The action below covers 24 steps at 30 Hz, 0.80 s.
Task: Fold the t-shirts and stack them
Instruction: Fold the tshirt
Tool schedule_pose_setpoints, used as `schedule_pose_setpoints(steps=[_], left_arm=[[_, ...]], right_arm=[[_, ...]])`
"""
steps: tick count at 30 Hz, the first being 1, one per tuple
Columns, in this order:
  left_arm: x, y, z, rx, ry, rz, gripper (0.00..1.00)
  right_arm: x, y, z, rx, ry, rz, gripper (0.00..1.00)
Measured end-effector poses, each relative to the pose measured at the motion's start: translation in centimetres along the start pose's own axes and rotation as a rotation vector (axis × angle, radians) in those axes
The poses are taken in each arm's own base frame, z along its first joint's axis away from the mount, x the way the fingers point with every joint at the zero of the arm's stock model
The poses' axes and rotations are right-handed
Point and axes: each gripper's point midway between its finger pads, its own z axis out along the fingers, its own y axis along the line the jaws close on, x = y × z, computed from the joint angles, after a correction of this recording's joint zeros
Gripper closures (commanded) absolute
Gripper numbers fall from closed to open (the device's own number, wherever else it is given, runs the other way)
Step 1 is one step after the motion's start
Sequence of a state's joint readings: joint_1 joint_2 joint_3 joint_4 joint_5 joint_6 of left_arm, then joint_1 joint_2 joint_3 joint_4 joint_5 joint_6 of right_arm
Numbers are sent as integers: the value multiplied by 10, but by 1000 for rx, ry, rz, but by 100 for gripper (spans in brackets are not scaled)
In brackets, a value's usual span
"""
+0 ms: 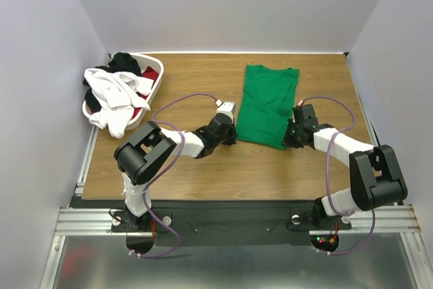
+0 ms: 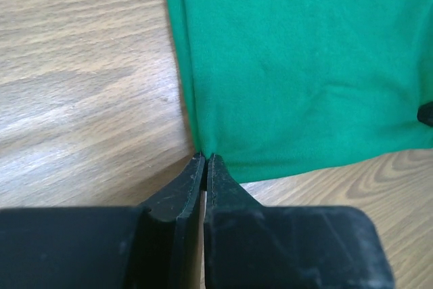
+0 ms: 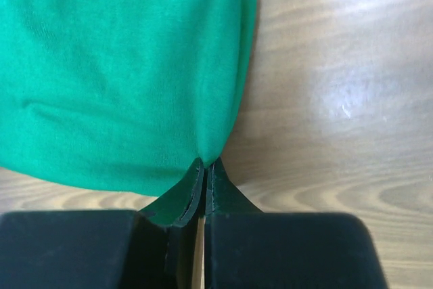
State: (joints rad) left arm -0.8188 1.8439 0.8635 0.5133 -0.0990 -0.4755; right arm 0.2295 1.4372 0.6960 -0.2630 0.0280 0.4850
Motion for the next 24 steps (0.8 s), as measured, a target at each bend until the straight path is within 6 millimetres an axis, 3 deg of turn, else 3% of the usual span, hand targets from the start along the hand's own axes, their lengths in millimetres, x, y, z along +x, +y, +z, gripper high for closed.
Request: schedule_pose_setpoints(steps=[4,16,24], left_arm=[[5,-2,-4,26,10,-2,100],[40,-10,-50,116,98,-9,100],[34,-17,-79,158,82,-57,100]], right_arm=[[9,-3,-7,-5,13,-1,100],[32,9,-35,-47,66,-43,100],[46,20,-53,-77,86,-62,99]])
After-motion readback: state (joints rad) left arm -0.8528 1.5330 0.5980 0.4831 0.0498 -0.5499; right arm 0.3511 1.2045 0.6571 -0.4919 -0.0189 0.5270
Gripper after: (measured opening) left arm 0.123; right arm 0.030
